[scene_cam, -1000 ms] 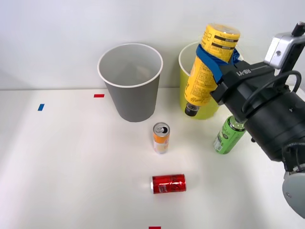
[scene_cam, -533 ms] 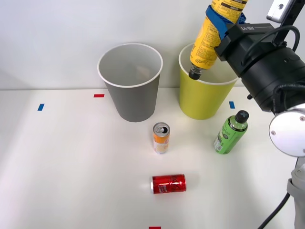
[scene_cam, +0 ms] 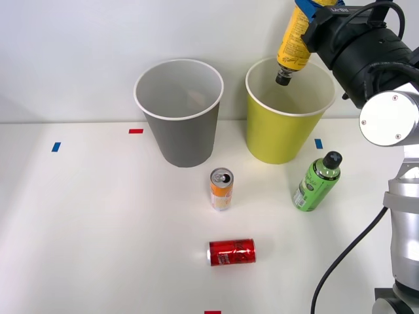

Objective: Put cans in the gray bin, plastic bottles in the light green bin

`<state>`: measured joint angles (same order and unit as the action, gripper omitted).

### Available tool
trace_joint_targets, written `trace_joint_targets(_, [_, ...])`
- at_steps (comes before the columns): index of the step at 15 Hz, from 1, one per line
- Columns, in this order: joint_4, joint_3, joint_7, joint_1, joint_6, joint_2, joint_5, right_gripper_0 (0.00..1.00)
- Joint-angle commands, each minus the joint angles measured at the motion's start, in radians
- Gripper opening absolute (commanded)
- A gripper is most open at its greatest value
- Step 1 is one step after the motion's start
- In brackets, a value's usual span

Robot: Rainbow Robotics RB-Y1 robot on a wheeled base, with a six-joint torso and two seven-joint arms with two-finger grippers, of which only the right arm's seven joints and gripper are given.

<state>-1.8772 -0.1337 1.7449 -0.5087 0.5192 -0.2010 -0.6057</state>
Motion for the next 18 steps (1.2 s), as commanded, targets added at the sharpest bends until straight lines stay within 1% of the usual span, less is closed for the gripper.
trace_joint_targets(1, [0.092, 0.006, 0.016, -0.041, -0.042, 0.002, 0.02, 0.0])
trace_joint_targets(4, [0.145, 0.029, 0.025, -0.044, -0.096, 0.0, 0.021, 0.0])
trace_joint_targets(5, [0.158, 0.036, 0.015, -0.044, -0.12, 0.0, 0.021, 0.09])
trace_joint_targets(6, [0.159, 0.037, 0.01, -0.042, -0.126, 0.0, 0.015, 0.31])
trace_joint_targets(7, [0.161, 0.037, 0.008, -0.042, -0.126, -0.002, -0.003, 0.75])
trace_joint_targets(8, [0.159, 0.037, 0.013, -0.042, -0.128, -0.012, -0.039, 1.0])
trace_joint_targets(11, [0.155, 0.045, 0.025, -0.041, -0.13, -0.032, -0.111, 1.0])
trace_joint_targets(14, [0.113, 0.054, 0.039, -0.019, -0.13, -0.052, -0.117, 1.0])
trace_joint_targets(16, [0.055, 0.063, 0.045, 0.029, -0.13, -0.067, -0.157, 1.0])
trace_joint_targets(18, [-0.057, 0.074, 0.042, 0.117, -0.131, -0.083, -0.171, 1.0])
